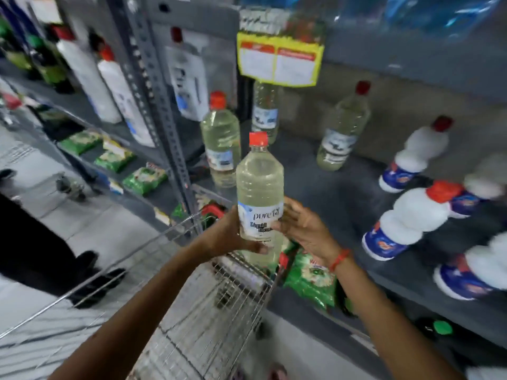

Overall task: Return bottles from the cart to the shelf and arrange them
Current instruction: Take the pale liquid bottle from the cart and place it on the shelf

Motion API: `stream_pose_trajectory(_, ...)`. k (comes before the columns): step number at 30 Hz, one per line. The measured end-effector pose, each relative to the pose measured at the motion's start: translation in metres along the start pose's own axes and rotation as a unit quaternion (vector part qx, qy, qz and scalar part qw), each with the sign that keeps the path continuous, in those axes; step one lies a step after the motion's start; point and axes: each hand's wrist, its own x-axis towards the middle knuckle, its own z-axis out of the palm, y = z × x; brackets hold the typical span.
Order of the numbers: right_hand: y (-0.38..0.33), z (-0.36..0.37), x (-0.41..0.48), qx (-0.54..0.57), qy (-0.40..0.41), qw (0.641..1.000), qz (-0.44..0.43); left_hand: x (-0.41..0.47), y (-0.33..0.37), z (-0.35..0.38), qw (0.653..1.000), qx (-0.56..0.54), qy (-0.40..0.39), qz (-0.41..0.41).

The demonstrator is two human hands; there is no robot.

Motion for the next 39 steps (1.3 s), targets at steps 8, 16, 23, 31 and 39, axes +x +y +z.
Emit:
stream_pose_trajectory(8,-0.002,-0.073,0.016,-0.045,0.136,0.987,-0.070,0.102,0.011,0.025,0.995,0.075,0.058,0.043)
stream_pose_trajectory(16,0.012,-0.080,0.026,-0.038,0.152,0.984,-0.085,0.119,0.015,0.033,0.992,0.078,0.052,0.080)
stream_pose_trajectory(23,0.019,-0.078,0.027,-0.022,0.164,0.981,-0.098,0.122,0.009,0.028,0.996,0.060,0.010,0.065)
stream_pose_trajectory(31,0.043,-0.060,0.028,0.006,0.238,0.968,-0.085,0.089,-0.010,0.029,0.975,0.120,0.174,0.075)
stream_pose_trajectory(39,0.056,-0.019,0.051,-0.103,0.412,0.899,-0.108,0.071,-0.044,-0.020,0.880,0.044,0.471,-0.042)
